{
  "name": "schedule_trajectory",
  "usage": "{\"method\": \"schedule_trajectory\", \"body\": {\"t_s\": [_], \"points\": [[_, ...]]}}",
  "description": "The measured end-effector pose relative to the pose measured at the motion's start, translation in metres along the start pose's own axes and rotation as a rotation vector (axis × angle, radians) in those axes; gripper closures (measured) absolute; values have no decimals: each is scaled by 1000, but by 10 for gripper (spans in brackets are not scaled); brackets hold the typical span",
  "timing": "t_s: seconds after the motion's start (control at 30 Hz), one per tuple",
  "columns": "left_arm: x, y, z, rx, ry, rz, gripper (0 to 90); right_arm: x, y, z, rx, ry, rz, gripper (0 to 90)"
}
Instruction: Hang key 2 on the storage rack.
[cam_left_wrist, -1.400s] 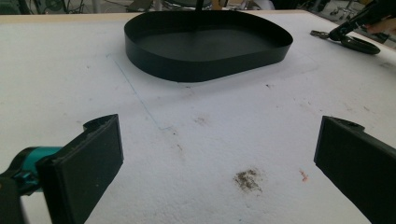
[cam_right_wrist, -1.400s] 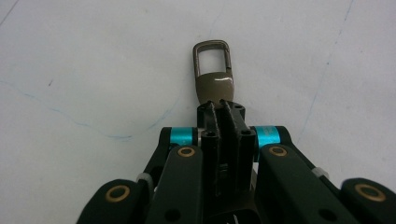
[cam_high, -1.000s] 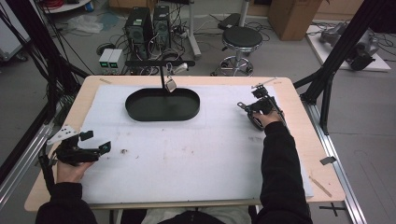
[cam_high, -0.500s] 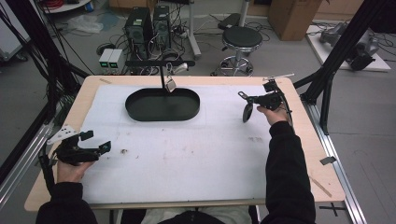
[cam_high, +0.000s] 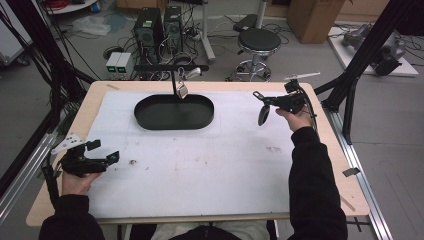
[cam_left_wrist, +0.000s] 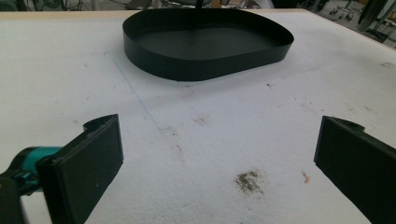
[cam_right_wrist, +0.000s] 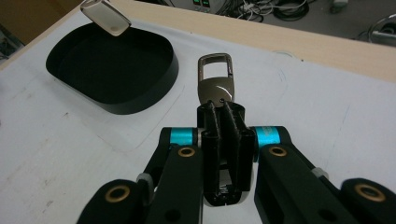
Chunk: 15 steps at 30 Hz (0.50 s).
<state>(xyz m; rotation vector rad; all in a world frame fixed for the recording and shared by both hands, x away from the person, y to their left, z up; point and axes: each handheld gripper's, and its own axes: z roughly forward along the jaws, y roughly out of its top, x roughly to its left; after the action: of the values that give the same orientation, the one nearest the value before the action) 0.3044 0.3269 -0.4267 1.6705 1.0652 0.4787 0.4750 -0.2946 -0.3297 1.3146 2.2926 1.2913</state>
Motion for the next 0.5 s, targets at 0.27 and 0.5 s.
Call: {"method": "schedule_trajectory", "body": {"t_s": [0.27,0.5], "points": [[1,0,0,-5,-1,-4,17,14,15,-1,-25,34,-29,858],[1,0,0,-8,-3,-3,18,29,29,-1,-67,79,-38,858]]}}
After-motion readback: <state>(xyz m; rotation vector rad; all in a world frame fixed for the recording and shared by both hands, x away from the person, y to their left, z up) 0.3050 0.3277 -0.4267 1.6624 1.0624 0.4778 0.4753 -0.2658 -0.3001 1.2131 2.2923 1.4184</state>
